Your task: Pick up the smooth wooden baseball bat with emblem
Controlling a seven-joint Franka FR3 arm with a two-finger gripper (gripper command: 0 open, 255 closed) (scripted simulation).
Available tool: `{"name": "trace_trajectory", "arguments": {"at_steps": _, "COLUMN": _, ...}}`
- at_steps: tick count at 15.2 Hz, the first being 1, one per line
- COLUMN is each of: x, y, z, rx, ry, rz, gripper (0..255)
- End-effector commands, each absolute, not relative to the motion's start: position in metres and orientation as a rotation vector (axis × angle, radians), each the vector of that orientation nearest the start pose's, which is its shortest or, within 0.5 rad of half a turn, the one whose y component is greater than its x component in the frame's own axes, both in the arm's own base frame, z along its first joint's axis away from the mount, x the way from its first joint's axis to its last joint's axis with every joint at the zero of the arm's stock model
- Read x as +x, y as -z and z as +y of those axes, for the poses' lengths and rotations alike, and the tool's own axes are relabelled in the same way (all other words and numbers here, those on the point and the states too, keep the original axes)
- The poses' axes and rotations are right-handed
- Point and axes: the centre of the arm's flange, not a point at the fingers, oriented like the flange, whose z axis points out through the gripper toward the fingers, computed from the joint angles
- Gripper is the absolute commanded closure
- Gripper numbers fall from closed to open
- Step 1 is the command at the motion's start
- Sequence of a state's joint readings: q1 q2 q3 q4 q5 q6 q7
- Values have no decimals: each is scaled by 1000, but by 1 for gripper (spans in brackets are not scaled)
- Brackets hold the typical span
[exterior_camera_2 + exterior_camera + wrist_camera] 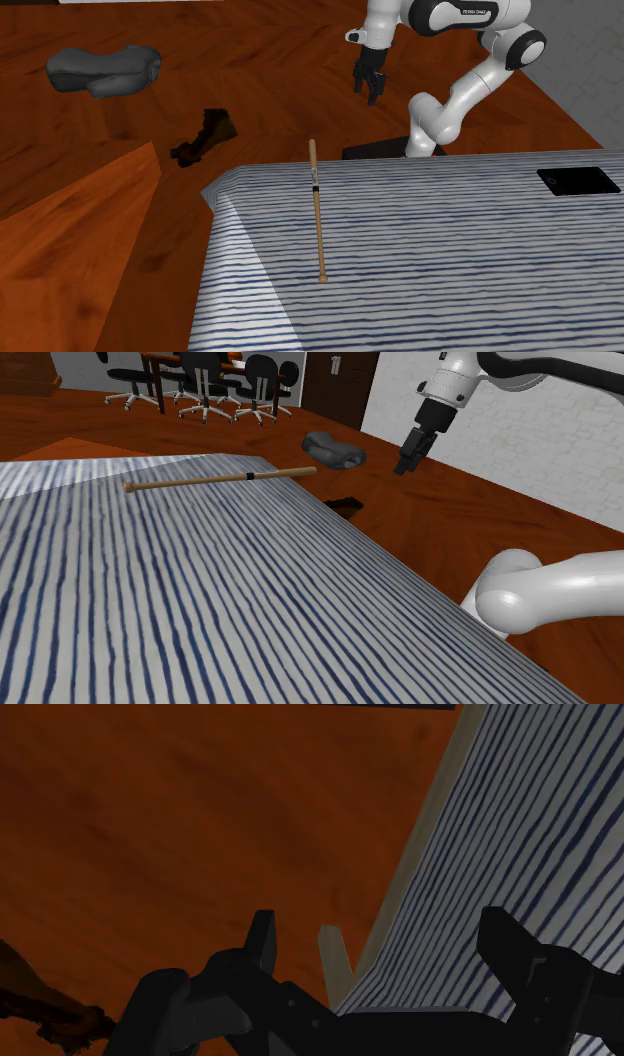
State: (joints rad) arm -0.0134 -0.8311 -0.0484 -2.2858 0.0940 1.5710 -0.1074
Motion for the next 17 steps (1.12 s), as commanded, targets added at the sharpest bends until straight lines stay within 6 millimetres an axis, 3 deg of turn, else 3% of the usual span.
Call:
{"name": "trace_trajectory", "arguments": {"at_steps": 1, "x": 294, "y": -638, "z": -14, "rx": -3014, "ry": 189, "rz": -98, "gripper": 0}}
{"name": "trace_trajectory", "arguments": {"at_steps": 9, "x": 399, "y": -642, "z": 28, "rx": -2984, "ry": 131, "rz": -597, "gripper": 0}}
{"name": "trace_trajectory", "arguments": {"at_steps": 17, "x": 486, "y": -642, "z": 102, "rx": -2874, "ry": 67, "rz": -1089, "gripper": 0}}
